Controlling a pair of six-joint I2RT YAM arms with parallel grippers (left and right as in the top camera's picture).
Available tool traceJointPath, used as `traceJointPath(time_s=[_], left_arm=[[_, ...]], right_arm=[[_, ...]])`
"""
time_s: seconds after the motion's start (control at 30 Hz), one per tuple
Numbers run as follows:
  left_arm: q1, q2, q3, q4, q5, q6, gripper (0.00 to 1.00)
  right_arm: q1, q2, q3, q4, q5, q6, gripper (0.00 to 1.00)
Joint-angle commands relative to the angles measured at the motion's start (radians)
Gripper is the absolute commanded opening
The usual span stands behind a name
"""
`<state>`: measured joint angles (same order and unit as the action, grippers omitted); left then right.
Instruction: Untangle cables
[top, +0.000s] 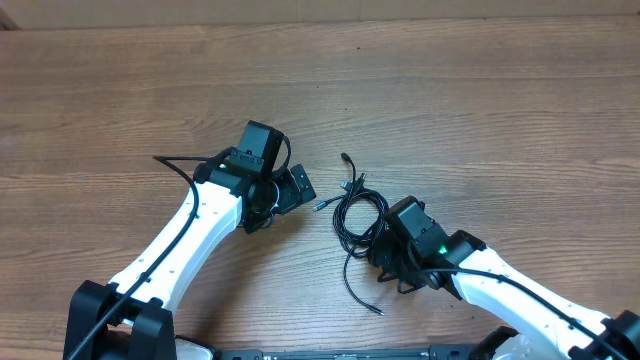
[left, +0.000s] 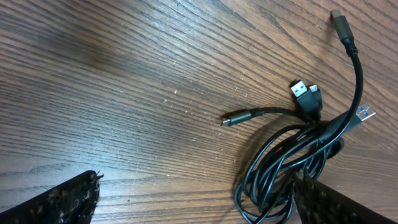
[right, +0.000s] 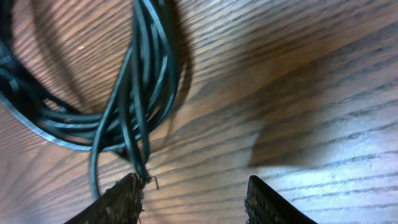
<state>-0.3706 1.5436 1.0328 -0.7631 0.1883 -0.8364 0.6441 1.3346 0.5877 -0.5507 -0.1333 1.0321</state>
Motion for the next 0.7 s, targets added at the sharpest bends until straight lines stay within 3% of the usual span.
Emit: traceJointPath(time_s=[0.0,0.37,0.67], left_arm=[[0.004,-0.026,-0.003,0.002,-0.033,-0.009,1.0],[0.004,-0.026,-0.003,0.004,-0.042,-0.009,0.99],[0.004,-0.026,-0.003,0.003,-0.042,-0.009,1.0]], right_arm=[[0.006,0.005,0.037,0.02,0.033,-0.008,0.52],[0.01,0.111,0.061,0.021,0.023,0.04,0.47],[0.011,0.257,0.169,-0.127,0.037,-0.013,0.38]])
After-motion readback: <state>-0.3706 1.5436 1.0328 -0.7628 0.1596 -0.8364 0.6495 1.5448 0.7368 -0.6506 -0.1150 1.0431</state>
